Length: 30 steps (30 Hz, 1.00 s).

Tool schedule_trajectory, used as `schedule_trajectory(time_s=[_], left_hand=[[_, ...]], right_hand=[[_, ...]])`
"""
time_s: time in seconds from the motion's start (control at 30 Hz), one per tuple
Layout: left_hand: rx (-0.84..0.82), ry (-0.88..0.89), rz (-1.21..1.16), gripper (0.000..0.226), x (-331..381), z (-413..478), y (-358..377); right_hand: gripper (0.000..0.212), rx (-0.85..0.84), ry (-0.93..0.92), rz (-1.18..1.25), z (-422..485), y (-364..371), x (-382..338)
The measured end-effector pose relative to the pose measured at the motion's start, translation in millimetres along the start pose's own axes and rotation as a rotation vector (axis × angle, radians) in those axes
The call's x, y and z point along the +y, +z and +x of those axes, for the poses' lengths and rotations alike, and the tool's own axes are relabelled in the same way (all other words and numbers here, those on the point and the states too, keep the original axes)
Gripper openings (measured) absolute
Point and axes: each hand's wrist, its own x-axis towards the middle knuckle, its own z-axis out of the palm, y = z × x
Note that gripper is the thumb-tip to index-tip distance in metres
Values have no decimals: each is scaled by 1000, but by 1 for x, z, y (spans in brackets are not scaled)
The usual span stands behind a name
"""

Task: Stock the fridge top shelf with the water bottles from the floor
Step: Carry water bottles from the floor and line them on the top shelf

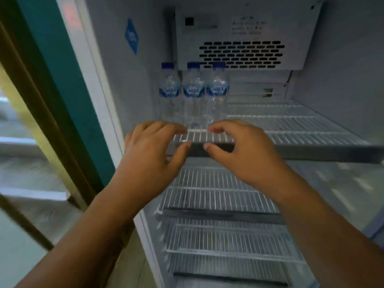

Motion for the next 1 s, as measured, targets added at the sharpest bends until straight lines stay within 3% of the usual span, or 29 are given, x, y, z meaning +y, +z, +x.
schedule_trajectory(time_s=[0.1,0.2,0.43,0.77,0.9,1.0], left_hand=[[-53,-68,-6,34,-9,-55,-8],[-219,-182,10,39,-27,-119,-17],[-422,-485,43,47,-98,-303,-48],[-656,-1006,72,36,-198,-581,-90],[-708,-1157,41,37,-234,-654,-62],[-711,-1234,0,37,-264,-693,-27]], right_hand=[[38,-67,8,-6,-38,25,-22],[36,-162,30,13,-79,61,-46],[32,-487,53,91,-199,190,-127],[26,-1027,138,232,-345,402,-234],[39,-1200,170,214,-384,502,-255],[57,-1181,226,257,-402,579,-264]])
